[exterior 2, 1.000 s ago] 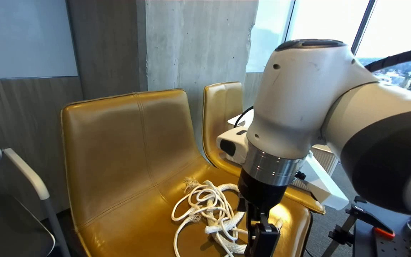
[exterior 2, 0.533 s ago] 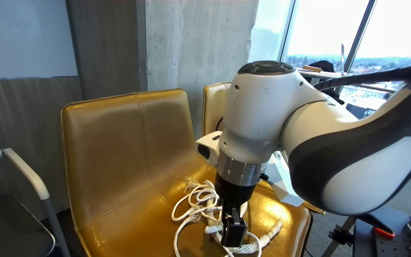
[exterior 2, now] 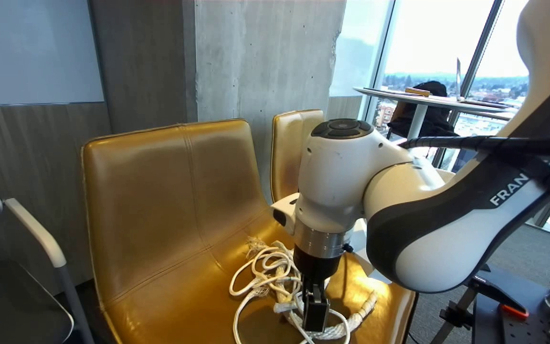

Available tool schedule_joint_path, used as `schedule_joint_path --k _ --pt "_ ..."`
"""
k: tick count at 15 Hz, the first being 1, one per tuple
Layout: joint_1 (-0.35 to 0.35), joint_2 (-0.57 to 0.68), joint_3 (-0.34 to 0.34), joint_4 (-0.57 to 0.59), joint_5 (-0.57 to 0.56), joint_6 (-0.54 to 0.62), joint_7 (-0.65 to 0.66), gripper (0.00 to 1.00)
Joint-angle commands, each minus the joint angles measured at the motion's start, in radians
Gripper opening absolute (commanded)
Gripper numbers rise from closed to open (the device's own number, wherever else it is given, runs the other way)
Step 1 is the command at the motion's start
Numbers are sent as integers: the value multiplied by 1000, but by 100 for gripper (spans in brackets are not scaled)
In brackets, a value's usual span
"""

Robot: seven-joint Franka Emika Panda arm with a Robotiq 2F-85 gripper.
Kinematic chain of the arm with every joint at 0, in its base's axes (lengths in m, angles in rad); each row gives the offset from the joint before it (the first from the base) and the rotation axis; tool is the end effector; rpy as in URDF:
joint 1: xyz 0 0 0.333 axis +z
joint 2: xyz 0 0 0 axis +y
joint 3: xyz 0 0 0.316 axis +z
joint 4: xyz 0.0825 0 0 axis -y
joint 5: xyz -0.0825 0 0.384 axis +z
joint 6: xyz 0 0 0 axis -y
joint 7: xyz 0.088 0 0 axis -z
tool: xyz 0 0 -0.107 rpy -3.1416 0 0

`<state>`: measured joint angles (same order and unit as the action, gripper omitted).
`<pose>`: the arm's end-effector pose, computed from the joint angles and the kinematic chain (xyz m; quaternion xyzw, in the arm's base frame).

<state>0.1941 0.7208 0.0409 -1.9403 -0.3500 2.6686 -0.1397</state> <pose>0.5895 0.1515 0.1070 0.9414 0.3307 0.0088 0.0663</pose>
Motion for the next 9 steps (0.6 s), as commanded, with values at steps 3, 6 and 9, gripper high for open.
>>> schedule_joint_path --k 3,6,9 --pt "-11 47 35 21 82 -1 6 100" --pt "-12 62 44 8 114 4 7 100" --pt "-4 66 37 3 121 3 13 66"
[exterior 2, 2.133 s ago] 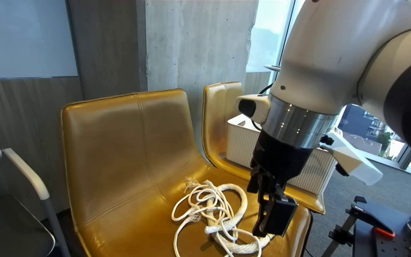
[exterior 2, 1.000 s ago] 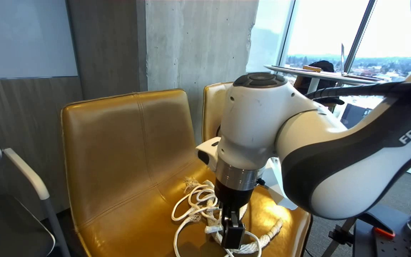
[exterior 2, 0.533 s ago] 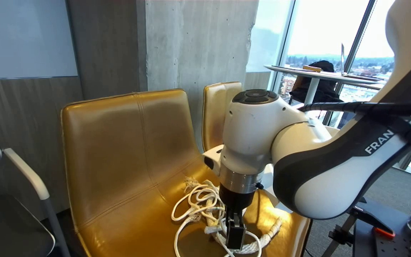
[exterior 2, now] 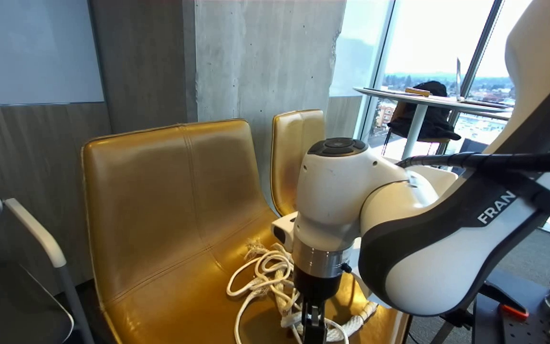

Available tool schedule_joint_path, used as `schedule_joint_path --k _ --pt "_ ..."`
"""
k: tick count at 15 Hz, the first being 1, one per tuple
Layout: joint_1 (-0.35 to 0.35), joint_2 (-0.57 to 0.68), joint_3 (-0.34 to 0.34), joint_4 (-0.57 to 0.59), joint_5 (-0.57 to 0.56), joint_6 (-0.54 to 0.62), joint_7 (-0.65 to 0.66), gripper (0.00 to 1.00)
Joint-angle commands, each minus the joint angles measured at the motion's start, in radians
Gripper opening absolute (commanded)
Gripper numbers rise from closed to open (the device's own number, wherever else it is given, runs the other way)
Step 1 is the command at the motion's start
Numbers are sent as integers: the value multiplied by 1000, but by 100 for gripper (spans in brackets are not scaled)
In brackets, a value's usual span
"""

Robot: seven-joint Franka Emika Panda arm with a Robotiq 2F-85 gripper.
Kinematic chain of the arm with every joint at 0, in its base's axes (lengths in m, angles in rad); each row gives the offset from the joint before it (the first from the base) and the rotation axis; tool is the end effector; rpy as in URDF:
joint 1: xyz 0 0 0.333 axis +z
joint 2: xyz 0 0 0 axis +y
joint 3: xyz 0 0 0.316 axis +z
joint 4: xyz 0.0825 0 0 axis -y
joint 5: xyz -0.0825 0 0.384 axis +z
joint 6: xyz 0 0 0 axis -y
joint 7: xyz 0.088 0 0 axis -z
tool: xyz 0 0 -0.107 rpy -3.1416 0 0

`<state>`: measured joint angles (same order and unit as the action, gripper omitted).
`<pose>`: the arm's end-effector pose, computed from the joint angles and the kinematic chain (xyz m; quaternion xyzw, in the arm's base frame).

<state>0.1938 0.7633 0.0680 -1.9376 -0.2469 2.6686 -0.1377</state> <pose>0.5783 0.1629 0.0833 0.9544 0.2967 -0.0112 0.0317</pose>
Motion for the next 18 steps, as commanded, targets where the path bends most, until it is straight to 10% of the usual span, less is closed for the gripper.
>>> schedule_joint_path --k 1,9,18 --pt "-1 21 8 1 18 0 16 59" --pt "8 -39 9 -7 22 -35 49 1" --pt "-9 -216 -10 14 4 -250 34 0"
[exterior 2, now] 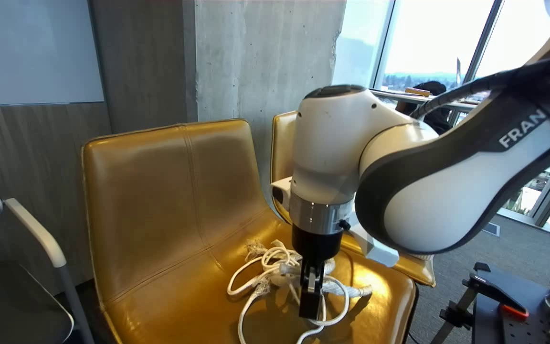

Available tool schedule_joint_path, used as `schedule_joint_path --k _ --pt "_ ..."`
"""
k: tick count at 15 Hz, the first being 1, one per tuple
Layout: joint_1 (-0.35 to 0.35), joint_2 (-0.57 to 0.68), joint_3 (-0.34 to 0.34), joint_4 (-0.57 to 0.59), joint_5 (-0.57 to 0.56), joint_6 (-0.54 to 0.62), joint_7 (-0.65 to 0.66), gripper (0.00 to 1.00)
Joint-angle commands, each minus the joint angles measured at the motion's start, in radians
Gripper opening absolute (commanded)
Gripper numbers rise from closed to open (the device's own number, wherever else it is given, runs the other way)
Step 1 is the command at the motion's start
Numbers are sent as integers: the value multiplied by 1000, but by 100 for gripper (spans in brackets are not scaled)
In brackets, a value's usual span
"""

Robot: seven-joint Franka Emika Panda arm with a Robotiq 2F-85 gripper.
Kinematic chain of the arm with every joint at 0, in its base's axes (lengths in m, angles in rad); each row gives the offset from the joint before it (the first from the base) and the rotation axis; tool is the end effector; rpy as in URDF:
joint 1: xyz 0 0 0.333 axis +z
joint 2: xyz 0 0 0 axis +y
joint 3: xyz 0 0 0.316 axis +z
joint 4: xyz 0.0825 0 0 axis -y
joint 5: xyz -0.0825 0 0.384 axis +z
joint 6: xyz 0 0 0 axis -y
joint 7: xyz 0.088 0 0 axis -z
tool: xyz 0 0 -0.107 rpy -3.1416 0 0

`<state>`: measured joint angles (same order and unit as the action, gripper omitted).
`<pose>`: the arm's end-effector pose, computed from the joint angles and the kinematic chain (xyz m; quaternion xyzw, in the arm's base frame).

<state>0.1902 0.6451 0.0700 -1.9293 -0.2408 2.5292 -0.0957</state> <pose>0.5938 0.1599 0.1463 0.9622 0.2678 -0.0162 0.0473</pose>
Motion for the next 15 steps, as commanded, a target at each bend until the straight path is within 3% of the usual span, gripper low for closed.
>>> schedule_joint_path --k 1,9,15 --pt "-11 -135 -20 19 -8 -148 -11 0" --pt "-86 -322 -71 226 -63 -363 -46 0" --pt "-187 -363 -123 387 -87 -444 -90 0"
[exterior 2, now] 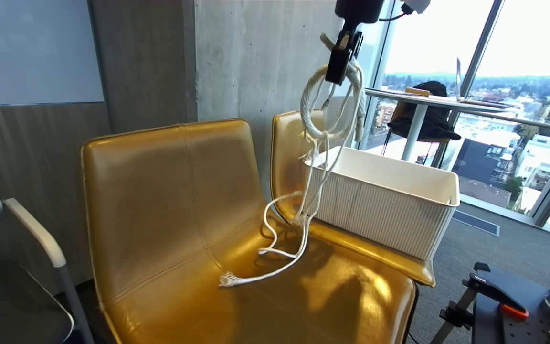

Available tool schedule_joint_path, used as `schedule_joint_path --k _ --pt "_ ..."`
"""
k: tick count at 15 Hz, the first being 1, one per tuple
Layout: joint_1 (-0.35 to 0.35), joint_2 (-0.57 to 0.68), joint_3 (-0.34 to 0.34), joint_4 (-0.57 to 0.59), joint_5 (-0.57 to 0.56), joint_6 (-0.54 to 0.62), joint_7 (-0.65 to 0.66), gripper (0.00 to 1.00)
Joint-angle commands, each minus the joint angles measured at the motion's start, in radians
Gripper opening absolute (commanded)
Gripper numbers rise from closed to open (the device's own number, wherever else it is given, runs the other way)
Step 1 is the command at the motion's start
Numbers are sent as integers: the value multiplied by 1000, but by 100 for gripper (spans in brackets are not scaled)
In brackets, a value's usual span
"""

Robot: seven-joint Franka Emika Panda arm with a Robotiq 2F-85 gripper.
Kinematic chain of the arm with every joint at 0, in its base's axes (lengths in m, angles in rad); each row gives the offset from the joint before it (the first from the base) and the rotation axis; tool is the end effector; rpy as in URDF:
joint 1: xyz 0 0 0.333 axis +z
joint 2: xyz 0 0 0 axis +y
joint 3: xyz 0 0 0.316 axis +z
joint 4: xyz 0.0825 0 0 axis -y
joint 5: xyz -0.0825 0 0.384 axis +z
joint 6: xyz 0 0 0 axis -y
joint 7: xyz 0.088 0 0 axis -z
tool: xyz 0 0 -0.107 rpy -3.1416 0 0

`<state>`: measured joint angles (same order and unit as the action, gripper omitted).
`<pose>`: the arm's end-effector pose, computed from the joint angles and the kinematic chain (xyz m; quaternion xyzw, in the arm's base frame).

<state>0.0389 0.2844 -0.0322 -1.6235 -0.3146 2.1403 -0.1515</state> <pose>0.6685 -0.0065 0.4823 0.9717 0.1470 0.1036 0.1531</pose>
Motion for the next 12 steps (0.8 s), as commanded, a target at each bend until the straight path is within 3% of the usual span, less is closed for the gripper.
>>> schedule_joint_path --k 1,8,12 --pt "-51 -2 -31 107 -16 -65 -42 0" --pt "-137 31 -84 303 -30 -150 -99 0" --pt "-160 25 -97 267 -32 -141 -102 0"
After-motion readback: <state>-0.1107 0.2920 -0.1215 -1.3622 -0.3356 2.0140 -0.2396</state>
